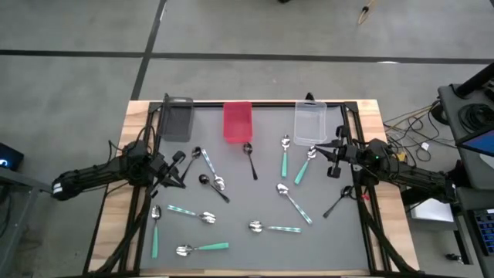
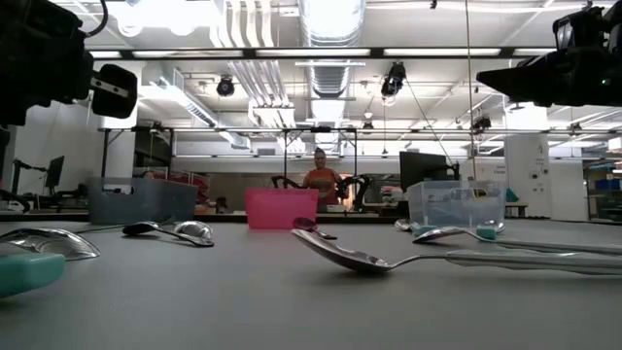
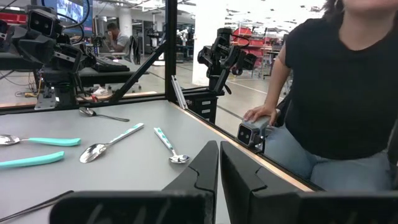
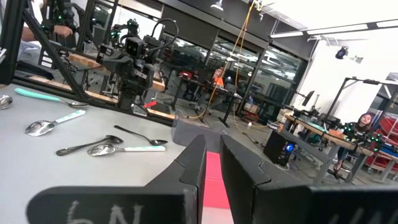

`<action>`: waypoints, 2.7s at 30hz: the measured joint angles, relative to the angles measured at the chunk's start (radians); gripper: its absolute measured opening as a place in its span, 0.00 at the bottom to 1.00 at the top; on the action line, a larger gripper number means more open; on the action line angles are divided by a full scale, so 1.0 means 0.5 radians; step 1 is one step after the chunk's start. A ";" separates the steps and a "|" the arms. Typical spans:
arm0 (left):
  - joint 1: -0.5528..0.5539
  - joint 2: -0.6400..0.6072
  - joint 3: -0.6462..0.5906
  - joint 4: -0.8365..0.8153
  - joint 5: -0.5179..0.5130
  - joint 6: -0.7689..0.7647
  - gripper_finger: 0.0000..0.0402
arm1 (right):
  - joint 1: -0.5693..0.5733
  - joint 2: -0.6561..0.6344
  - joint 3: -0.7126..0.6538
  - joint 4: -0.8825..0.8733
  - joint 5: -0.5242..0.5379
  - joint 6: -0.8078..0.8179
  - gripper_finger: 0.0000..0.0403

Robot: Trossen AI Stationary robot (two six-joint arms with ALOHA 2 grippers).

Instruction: Sort silverware by color (type)

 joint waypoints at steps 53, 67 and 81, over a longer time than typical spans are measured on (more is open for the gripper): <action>0.000 -0.001 0.001 0.815 -0.049 0.376 0.00 | 0.000 0.000 0.000 0.021 -0.041 1.080 0.10; 0.000 0.000 0.065 1.256 -0.244 -0.120 0.00 | 0.001 0.407 0.184 0.115 0.230 1.374 0.10; -0.002 -0.001 0.203 1.259 -0.596 -0.630 0.00 | 0.001 0.904 0.826 -0.658 0.221 1.511 0.10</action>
